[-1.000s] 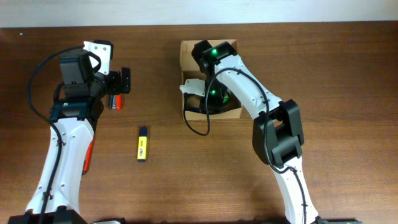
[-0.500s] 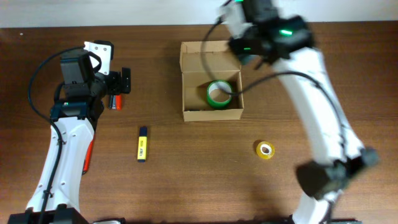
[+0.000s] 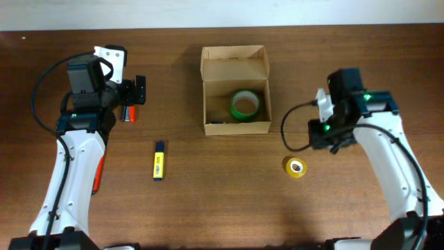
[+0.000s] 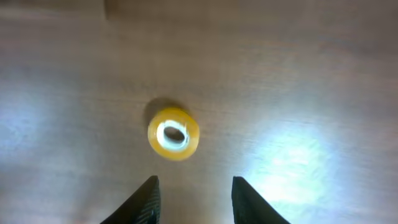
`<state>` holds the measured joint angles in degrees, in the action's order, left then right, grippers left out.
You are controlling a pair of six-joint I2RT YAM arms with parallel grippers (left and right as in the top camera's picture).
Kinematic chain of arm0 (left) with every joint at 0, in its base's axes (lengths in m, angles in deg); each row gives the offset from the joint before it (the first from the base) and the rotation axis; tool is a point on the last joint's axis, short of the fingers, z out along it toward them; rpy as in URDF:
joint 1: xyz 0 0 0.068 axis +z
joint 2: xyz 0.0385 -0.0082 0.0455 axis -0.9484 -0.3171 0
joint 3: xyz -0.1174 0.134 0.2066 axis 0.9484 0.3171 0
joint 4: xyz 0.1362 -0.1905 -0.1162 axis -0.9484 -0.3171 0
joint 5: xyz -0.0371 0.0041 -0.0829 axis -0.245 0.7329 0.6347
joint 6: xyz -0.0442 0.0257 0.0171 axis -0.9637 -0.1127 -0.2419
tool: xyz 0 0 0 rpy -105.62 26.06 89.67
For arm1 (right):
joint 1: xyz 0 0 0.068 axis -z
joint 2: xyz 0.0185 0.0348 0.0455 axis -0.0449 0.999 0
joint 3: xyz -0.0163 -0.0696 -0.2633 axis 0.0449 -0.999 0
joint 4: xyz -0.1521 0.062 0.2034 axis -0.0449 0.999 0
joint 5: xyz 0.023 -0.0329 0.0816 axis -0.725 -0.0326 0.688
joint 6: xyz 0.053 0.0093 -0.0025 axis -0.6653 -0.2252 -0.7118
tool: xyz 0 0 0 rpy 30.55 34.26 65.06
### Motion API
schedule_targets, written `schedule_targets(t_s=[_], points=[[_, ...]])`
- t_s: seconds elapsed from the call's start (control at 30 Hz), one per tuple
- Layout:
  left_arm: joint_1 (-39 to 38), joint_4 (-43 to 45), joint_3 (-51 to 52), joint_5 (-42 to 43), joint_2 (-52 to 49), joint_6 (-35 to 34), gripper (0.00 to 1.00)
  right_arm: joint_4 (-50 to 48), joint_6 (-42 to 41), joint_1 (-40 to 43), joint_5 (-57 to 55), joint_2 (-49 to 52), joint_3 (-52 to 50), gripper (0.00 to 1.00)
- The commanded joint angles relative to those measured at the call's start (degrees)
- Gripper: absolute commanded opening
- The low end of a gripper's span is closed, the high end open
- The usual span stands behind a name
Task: Pack container
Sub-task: 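Move the right gripper to the yellow tape roll and grasp it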
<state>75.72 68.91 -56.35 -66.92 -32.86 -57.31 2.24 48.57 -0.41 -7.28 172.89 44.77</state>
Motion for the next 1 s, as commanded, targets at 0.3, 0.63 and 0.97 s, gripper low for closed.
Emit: schedule_targets(t_s=[0.3, 0.63, 0.97], points=[[0.31, 0.15, -0.81, -0.17, -0.50, 1.84, 0.99, -13.40, -5.51, 0.00, 2.91, -7.89, -19.41, 0.38], [0.31, 0.15, -0.81, -0.17, -0.50, 1.84, 0.99, -21.18, -6.69, -0.04, 2.73, 0.57, -21.77, 0.39], [0.31, 0.15, -0.81, -0.20, -0.50, 1.86, 0.99, -21.79, -6.95, -3.15, 0.92, 4.07, -21.84, 0.39]])
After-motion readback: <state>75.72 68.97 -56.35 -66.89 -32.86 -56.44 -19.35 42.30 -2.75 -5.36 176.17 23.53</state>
